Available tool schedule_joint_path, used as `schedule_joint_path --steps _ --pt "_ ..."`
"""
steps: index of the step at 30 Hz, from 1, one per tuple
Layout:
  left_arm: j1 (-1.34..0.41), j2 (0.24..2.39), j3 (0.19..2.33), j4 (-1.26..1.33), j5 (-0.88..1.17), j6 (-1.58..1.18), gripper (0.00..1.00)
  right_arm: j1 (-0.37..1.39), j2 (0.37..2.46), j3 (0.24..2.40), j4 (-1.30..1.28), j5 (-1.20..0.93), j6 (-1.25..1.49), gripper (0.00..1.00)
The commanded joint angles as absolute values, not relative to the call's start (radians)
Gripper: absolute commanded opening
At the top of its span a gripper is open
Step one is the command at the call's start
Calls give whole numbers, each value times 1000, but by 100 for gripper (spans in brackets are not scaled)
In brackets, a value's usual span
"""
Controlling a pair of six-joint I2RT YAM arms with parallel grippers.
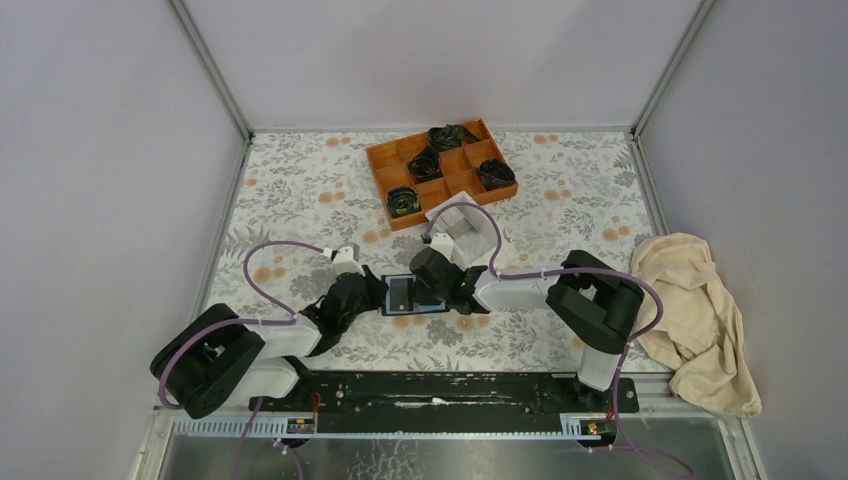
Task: Put the credit cards into the card holder
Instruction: Insert the credit card into the card holder.
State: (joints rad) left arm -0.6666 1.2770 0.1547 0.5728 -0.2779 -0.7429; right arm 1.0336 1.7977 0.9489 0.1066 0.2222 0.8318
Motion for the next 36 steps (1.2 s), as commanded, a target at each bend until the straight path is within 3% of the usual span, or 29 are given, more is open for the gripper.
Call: schedule_joint_path --steps 1,22,32,36 --pt "-668 1284 143 559 -279 -738 25 1018 1780 913 222 171 876 0" --pt "-667 1237 130 538 -318 -774 41 999 1756 850 392 90 874 0" --pt "-669 1047 39 546 -421 -858 41 1002 1708 871 252 201 827 0" --pt "-669 1034 40 525 -441 -869 34 1004 1719 894 194 225 824 0"
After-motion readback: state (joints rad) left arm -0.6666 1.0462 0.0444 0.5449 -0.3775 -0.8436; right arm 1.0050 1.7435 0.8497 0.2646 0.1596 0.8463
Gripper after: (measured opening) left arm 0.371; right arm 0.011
